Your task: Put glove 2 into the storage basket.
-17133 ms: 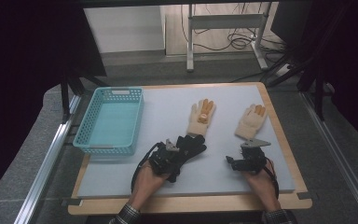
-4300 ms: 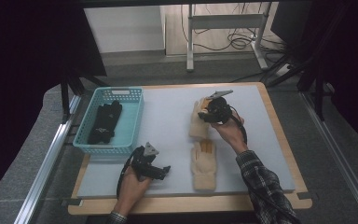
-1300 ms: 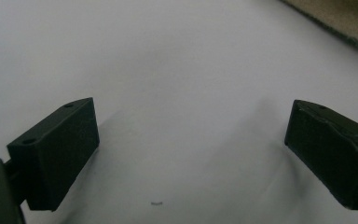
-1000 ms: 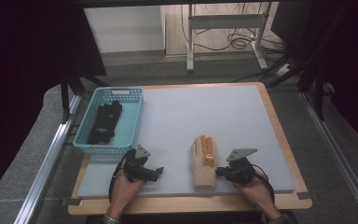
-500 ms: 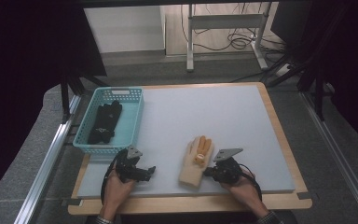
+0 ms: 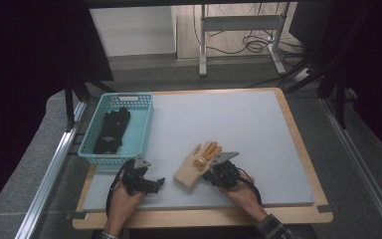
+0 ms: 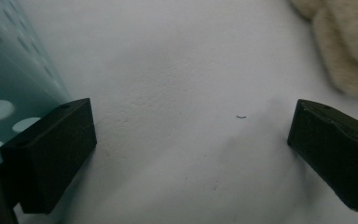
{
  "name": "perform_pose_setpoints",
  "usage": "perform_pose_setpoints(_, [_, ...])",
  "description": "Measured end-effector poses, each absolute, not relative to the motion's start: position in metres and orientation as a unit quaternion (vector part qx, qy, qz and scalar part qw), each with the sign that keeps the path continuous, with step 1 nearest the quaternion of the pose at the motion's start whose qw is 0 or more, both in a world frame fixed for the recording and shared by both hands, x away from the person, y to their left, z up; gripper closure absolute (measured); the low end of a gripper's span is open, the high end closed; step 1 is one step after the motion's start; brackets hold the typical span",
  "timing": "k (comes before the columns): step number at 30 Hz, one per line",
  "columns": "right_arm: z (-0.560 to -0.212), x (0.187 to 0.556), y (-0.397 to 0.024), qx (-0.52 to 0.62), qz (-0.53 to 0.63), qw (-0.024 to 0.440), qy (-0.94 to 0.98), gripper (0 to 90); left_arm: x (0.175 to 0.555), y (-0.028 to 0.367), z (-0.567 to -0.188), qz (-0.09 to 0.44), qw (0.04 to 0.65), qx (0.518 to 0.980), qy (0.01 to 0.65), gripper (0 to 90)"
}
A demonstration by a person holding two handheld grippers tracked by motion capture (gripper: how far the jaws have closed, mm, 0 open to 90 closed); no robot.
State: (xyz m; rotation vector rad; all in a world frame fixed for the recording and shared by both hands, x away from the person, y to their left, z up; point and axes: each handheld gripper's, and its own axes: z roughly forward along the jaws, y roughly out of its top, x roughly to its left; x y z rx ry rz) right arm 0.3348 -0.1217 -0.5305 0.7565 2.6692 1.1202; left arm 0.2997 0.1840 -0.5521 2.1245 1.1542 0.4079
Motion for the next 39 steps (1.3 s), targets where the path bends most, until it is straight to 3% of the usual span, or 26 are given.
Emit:
perform_pose_setpoints(7, [-0.531, 0.348, -0.11, 0.254, 0.373, 0.085, 0.888, 83.9, 0.3, 0.184, -0.552, 0.156, 0.337, 0.815, 0.445, 1.1])
perform_pose_setpoints(13, [-0.524, 0.343, -0.119, 0.245, 0.373, 0.09, 0.89, 77.5, 0.3, 0.184, -0.552, 0.156, 0.337, 0.815, 0.445, 1.0])
perform_pose_setpoints(17, [-0.512, 0.343, -0.137, 0.257, 0.386, 0.107, 0.88, 67.3, 0.3, 0.183, -0.552, 0.156, 0.337, 0.815, 0.445, 1.0])
perform_pose_setpoints(18, [-0.508, 0.344, -0.146, 0.263, 0.387, 0.114, 0.876, 60.9, 0.3, 0.183, -0.552, 0.156, 0.337, 0.815, 0.445, 1.0])
perform_pose_setpoints(19, [-0.508, 0.344, -0.146, 0.263, 0.387, 0.114, 0.876, 60.9, 0.3, 0.183, -0.552, 0.155, 0.337, 0.815, 0.446, 1.0])
perform_pose_setpoints(20, [-0.507, 0.344, -0.155, 0.272, 0.386, 0.122, 0.873, 53.7, 0.3, 0.183, -0.552, 0.155, 0.337, 0.815, 0.445, 1.1])
perform_pose_setpoints(21, [-0.507, 0.344, -0.155, 0.272, 0.386, 0.122, 0.873, 53.7, 0.3, 0.183, -0.552, 0.155, 0.337, 0.815, 0.445, 1.1])
perform_pose_setpoints(28, [-0.514, 0.344, -0.185, 0.306, 0.376, 0.137, 0.864, 31.4, 0.3, 0.184, -0.552, 0.155, 0.338, 0.814, 0.446, 1.0])
perform_pose_setpoints(39, [-0.52, 0.346, -0.225, 0.347, 0.361, 0.155, 0.852, 17.8, 0.3, 0.184, -0.553, 0.154, 0.339, 0.814, 0.446, 0.8])
